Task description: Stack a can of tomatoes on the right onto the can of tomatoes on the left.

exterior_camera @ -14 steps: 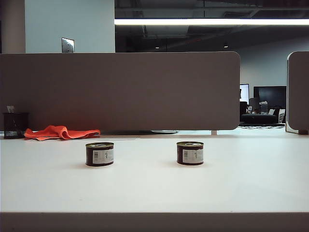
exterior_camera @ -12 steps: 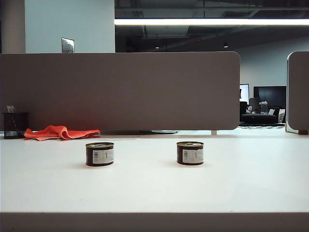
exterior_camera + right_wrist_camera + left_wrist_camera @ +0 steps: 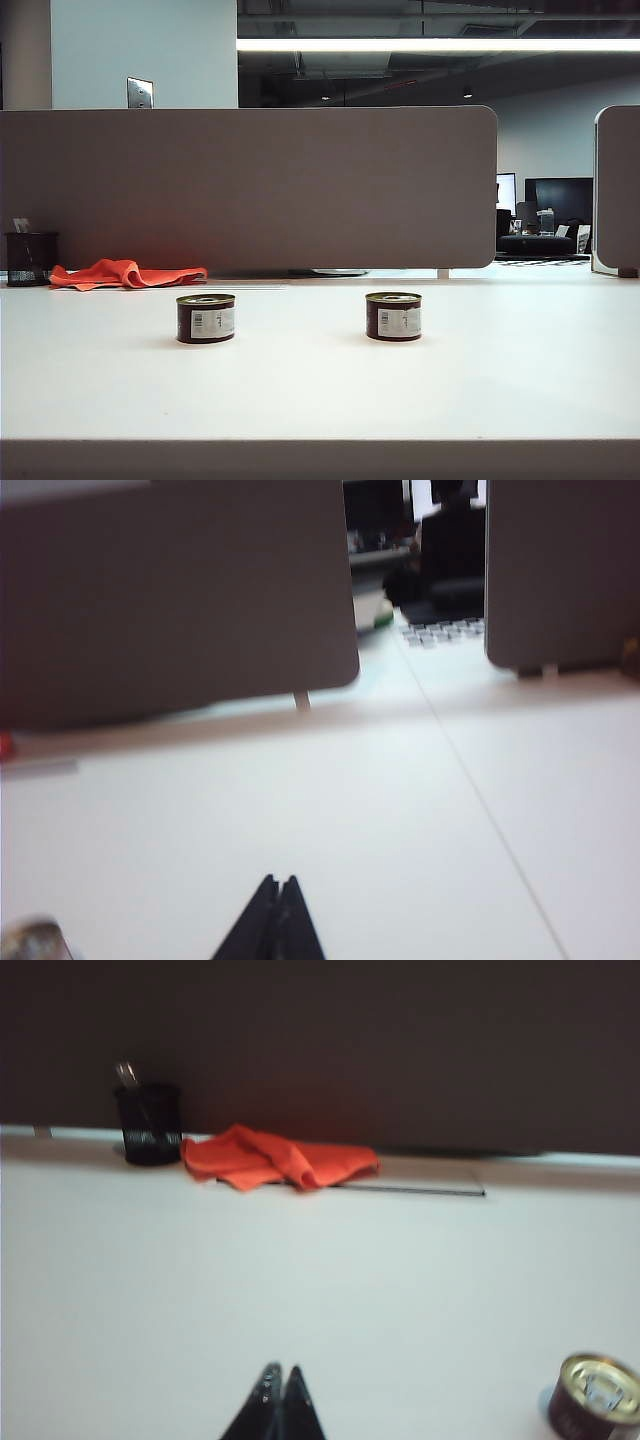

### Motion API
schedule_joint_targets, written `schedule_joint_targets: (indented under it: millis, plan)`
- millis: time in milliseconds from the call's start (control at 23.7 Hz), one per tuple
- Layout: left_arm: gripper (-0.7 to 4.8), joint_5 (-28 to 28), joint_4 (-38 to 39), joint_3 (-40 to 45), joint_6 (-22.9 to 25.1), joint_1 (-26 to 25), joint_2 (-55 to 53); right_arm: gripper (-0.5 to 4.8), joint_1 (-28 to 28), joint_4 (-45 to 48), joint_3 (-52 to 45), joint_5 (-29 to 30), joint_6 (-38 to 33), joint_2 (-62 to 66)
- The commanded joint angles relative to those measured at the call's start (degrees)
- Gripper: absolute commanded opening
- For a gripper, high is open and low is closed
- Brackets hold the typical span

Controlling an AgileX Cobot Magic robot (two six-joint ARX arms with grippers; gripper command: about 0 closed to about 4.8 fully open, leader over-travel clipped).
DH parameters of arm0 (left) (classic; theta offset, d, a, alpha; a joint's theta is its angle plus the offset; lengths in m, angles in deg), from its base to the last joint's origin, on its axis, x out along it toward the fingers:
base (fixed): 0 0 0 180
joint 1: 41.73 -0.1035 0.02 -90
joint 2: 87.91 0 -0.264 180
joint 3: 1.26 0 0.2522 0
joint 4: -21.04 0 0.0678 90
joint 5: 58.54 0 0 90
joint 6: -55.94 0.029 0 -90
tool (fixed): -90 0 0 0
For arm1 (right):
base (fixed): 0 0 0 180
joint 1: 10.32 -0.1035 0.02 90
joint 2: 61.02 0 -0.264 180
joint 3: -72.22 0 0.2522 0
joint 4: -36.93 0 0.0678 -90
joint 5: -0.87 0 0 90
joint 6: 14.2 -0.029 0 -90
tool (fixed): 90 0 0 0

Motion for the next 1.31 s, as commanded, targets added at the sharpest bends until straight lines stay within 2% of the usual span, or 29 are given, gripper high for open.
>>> schedule_joint_targets:
  millis: [42, 211, 380, 423, 634, 845, 972, 1099, 1141, 1226, 1310]
  plan:
    - [-0.06, -0.55, 4.37, -5.6, -0.31, -0.11, -0.13, -0.08, -0.26, -0.85, 5.79, -0.15, -1.03, 0.7]
    - [-0.06, -3.52, 9.07, -12.44, 0.44, -0.11, -2.97, -0.08, -0.26, -5.25, 12.74, -0.17, -0.94, 3.89]
    - [-0.06, -13.38, 14.84, -22.34, 7.19, -0.15, -12.46, -0.08, -0.28, -12.37, 22.91, 0.11, -0.94, 13.16]
    - [-0.06, -14.32, 15.67, -24.17, 7.48, -0.15, -14.6, -0.09, -0.26, -13.59, 24.96, 0.81, -0.92, 15.89]
    - [-0.06, -18.27, 20.98, -33.7, 7.21, -0.13, -28.33, -0.08, -0.63, -19.87, 34.25, 10.14, -0.59, 32.44]
    - [-0.06, -19.43, 23.78, -38.23, 6.51, 2.54, -36.02, -0.08, -6.73, -31.47, 45.66, 10.58, 6.51, 47.54]
    - [-0.06, -21.35, 23.85, -38.42, 5.29, 3.04, -39.04, -0.08, -10.93, -33.31, 49.66, 10.56, 9.86, 53.48]
    - [-0.05, -24.24, 24.74, -38.95, 5.31, 3.56, -41.75, -0.08, -14.12, -33.48, 52.92, 10.6, 10.01, 58.8]
    - [0.23, -24.46, 26.03, -39.76, 5.35, 3.54, -42.88, -0.08, -14.62, -33.51, 54.03, 10.75, 10.01, 60.35]
    - [1.14, -24.24, 26.21, -40.92, 5.55, 3.54, -43.82, -0.08, -15.43, -33.46, 55.71, 10.75, 9.99, 62.6]
    - [1.27, -24.24, 25.77, -42.1, 5.64, 3.54, -43.82, -0.08, -16.02, -33.51, 57.46, 10.75, 9.99, 64.94]
